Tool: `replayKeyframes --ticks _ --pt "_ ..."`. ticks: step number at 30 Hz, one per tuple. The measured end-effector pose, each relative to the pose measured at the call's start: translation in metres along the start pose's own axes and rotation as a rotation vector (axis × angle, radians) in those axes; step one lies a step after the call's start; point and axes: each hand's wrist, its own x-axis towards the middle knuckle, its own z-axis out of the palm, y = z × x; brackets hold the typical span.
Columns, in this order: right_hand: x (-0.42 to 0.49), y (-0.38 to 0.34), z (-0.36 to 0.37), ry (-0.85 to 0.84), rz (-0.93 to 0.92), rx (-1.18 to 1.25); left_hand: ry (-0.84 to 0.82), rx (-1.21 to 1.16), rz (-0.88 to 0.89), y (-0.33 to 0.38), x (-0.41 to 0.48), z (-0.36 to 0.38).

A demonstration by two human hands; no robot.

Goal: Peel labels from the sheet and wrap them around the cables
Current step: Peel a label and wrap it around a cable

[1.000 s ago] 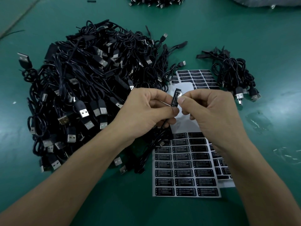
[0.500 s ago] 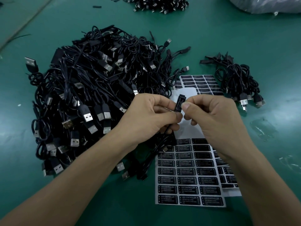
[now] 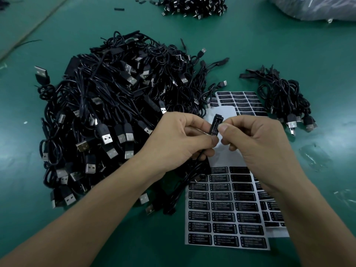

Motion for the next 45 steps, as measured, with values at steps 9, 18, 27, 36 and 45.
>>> replayKeyframes --ticks 9,18,27,36,45 --pt "-0.0004 -0.0009 0.0008 0.010 0.008 -0.010 0.003 0.022 -0.005 0.0016 -0.0012 0.0006" --pt "-0.0003 0.0015 0.0024 0.025 0.008 0.007 0.011 0.018 -0.011 0.0027 -0.0026 0.0017" --pt "0.0002 0.0015 0.0044 0.039 0.019 0.025 0.010 0.016 -0.005 0.0027 -0.0029 0.0018" --pt "-0.0004 -0.0014 0.0048 0.043 0.014 0.015 0.015 0.004 0.002 0.0010 -0.0020 0.0019" --pt "-0.0014 -0.0040 0.0057 0.057 0.021 -0.010 0.023 0.009 0.001 0.0022 -0.0034 0.0031"
